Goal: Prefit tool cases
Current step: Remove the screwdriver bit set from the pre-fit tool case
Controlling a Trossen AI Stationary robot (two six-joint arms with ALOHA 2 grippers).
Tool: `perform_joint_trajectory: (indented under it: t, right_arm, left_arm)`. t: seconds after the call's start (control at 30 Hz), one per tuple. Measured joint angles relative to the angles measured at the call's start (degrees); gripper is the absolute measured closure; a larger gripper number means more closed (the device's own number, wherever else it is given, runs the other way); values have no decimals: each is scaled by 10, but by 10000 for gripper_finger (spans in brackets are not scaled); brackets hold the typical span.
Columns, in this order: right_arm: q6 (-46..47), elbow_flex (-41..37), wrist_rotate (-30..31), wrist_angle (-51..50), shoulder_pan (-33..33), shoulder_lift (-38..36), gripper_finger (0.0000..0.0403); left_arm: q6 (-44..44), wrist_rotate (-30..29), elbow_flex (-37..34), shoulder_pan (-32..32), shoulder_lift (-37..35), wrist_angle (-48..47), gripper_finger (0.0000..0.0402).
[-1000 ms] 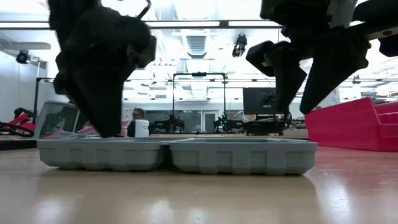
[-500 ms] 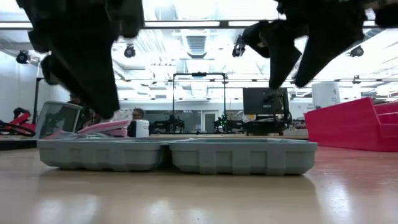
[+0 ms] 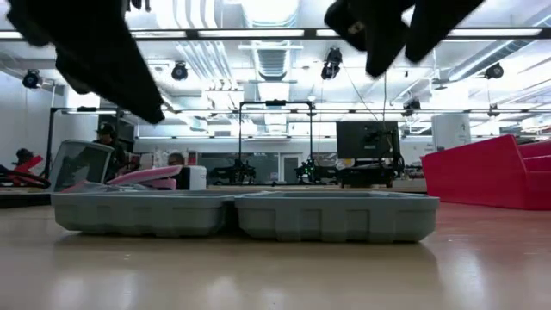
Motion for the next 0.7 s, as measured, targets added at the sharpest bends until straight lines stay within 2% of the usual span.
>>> perform_joint_trajectory:
  t: [0.2, 0.37, 0.53, 0.7]
  right_arm:
    - [-8, 49, -2, -34, 0, 68, 251]
    - [-20, 56, -4, -34, -9, 78, 251]
    - [-25, 56, -4, -36, -25, 78, 258]
    - [-35, 55, -6, -36, -43, 78, 263]
  left_arm:
    - [54, 50, -102, 14, -27, 166, 237]
    - [84, 101, -180, 34, -63, 261, 237]
    - [104, 152, -241, 69, -107, 270, 237]
    - [148, 159, -282, 113, -131, 270, 237]
